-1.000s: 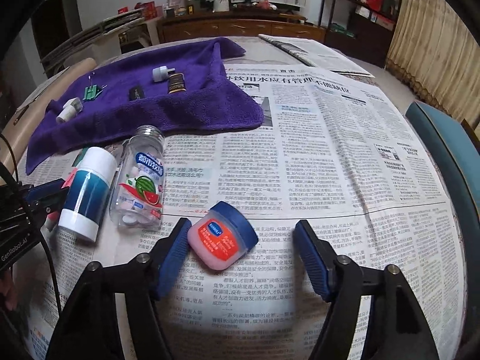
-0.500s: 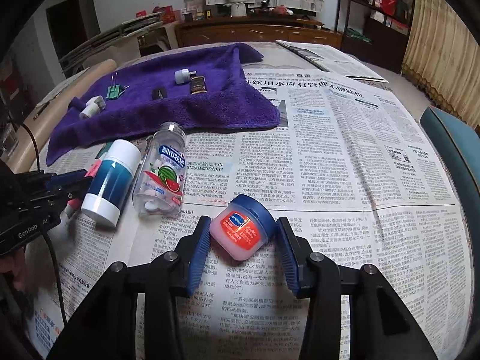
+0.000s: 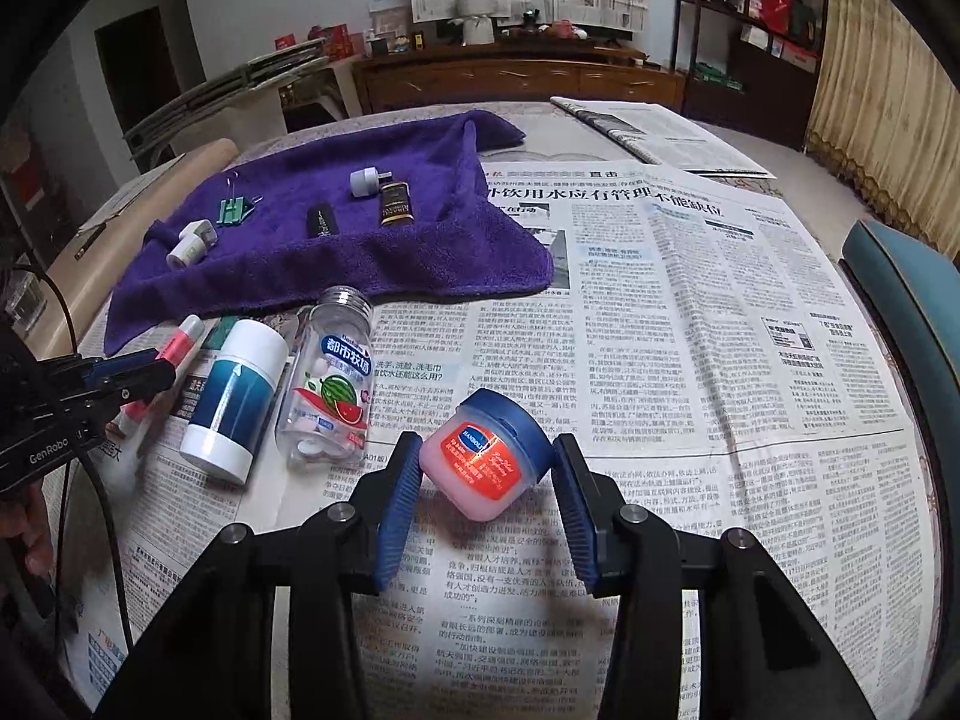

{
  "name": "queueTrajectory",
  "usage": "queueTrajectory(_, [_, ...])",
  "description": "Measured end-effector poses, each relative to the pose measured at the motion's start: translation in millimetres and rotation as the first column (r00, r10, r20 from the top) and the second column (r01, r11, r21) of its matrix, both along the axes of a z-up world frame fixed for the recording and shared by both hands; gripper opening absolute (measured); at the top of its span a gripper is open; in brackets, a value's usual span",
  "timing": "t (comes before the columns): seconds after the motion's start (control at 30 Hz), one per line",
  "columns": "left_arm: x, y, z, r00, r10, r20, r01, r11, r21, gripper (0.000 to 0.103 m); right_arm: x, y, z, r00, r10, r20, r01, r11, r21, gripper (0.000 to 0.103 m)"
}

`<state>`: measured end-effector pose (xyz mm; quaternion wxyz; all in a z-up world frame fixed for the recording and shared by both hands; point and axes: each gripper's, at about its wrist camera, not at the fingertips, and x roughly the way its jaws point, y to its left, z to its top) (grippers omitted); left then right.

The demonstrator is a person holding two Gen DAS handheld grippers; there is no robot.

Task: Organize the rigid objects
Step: 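Place the pink marker and Vaseline tin on the purple towel, opening both tools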

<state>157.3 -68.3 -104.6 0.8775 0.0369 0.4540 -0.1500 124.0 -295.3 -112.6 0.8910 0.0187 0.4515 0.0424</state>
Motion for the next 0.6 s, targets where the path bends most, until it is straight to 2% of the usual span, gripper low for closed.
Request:
queueTrajectory(0.3, [18.6,7.8,24.9,1.000,0.013,0.027,-0.013,1.000,0.006,0.016,21.9,-0.4,16.9,1.000,0.011,0.015,-0.012,0.999,0.030,0.044])
queueTrajectory(0.6, [55.2,19.1,40.1,0.998,0.035,0.042,-0.035,0.999,0.004,0.016,80.8,24.2,49.1,0.995,0.077,0.059,-0.080,0.996,0.046,0.044])
